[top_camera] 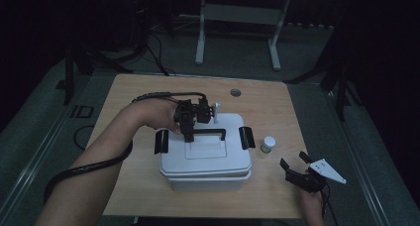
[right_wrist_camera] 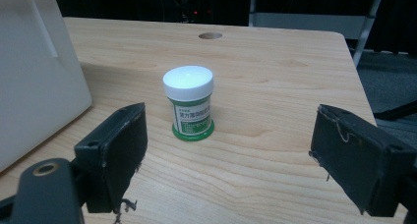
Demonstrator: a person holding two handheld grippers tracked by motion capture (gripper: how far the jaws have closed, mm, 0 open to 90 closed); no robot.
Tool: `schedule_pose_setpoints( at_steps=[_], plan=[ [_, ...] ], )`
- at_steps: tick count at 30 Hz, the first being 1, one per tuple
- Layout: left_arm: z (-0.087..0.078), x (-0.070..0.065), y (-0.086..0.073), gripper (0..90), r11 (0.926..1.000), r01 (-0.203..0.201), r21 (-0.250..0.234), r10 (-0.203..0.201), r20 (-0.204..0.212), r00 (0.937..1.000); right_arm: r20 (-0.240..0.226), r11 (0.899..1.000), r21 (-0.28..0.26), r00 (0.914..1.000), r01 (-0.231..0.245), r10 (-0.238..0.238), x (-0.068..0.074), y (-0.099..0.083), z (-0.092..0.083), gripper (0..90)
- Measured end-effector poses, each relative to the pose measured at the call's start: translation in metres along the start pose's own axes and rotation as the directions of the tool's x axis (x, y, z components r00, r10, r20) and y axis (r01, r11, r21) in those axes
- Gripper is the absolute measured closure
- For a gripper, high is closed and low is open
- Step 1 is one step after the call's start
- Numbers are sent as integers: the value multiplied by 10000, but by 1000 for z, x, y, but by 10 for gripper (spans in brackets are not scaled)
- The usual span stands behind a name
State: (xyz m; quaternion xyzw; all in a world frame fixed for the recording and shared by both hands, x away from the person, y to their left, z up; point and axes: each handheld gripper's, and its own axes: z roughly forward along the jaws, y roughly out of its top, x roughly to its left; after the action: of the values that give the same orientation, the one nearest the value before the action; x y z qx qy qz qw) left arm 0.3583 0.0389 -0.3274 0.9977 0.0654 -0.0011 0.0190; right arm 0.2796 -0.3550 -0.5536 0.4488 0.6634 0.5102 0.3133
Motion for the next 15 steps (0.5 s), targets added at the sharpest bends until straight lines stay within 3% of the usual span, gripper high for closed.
schedule_pose_setpoints(
  at_steps=[15],
  plan=[
    [-14, -2, -41, 836, 9978, 621, -211, -622, -23, 9981, 42, 10000, 45, 10000, 65, -65, 1, 0, 1, 138]
  ],
)
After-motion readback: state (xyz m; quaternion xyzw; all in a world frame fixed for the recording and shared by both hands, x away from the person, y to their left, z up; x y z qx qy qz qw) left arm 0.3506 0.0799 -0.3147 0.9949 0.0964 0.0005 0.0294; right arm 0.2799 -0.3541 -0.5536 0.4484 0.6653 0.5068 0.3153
